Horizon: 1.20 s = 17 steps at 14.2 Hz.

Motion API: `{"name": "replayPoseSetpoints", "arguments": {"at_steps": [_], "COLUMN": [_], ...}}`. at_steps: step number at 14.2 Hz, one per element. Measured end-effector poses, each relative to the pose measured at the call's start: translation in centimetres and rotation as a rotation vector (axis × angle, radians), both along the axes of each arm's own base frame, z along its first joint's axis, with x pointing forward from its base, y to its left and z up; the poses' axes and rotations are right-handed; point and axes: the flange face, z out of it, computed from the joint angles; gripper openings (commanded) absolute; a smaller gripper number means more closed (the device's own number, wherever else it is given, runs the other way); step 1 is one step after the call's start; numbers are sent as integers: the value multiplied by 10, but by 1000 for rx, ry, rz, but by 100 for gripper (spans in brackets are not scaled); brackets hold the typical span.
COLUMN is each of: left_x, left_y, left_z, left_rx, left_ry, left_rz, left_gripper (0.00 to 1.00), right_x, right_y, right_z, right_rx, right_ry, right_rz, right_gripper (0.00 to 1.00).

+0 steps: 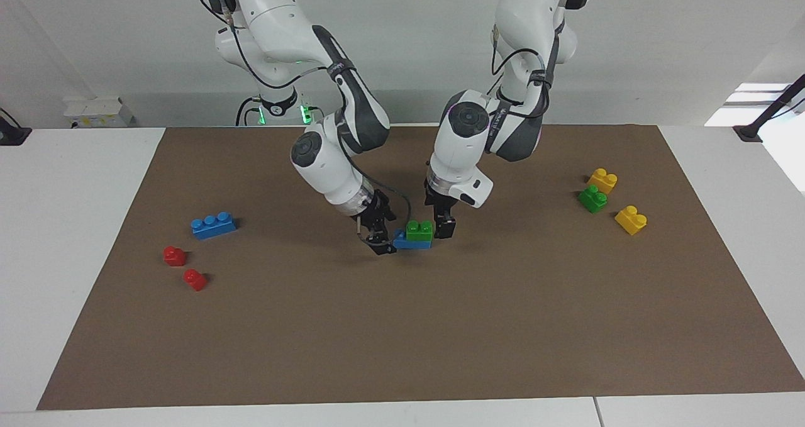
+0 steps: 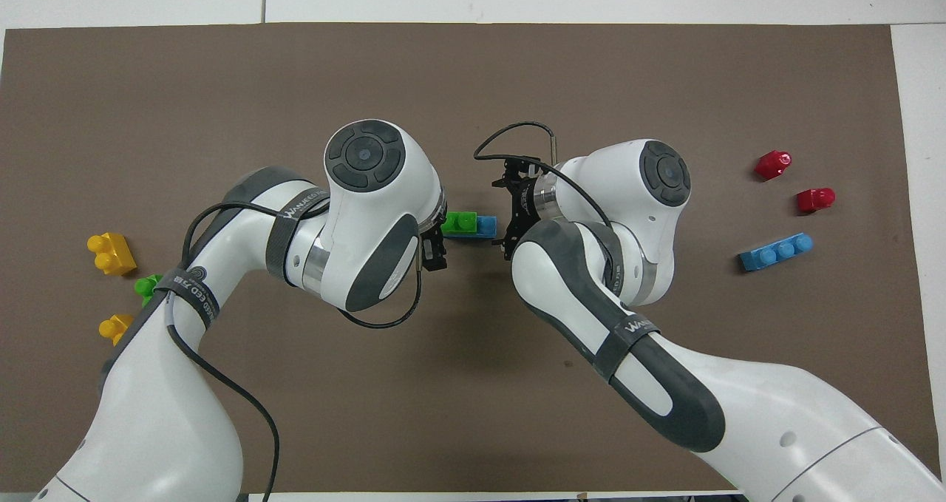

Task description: Remove green block with left arm and hold with right

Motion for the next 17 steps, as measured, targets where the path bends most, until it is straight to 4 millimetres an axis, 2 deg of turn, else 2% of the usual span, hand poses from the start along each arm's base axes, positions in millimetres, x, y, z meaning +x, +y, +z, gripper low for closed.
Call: {"name": "replayPoseSetpoints", "arguments": {"at_steps": [6,9,17], "left_x": [-2,-1,-2], "left_y": [-11,-15,-19], "left_z": [-7,-12,-25], "left_rx": [8,14,17], "left_ry": [-8,-27,-31], "left_rz": [43,58,59], "left_gripper": [100,100,100], "right_x": [-3,-5,-5], "right_y": [9,15,15], "right_z": [-19,-28,-29], "right_rx": [-11,-16,-17], "right_ry": [-23,-31,-33], "right_rz": [-9,-8,-10], "right_gripper": [98,94,35]}}
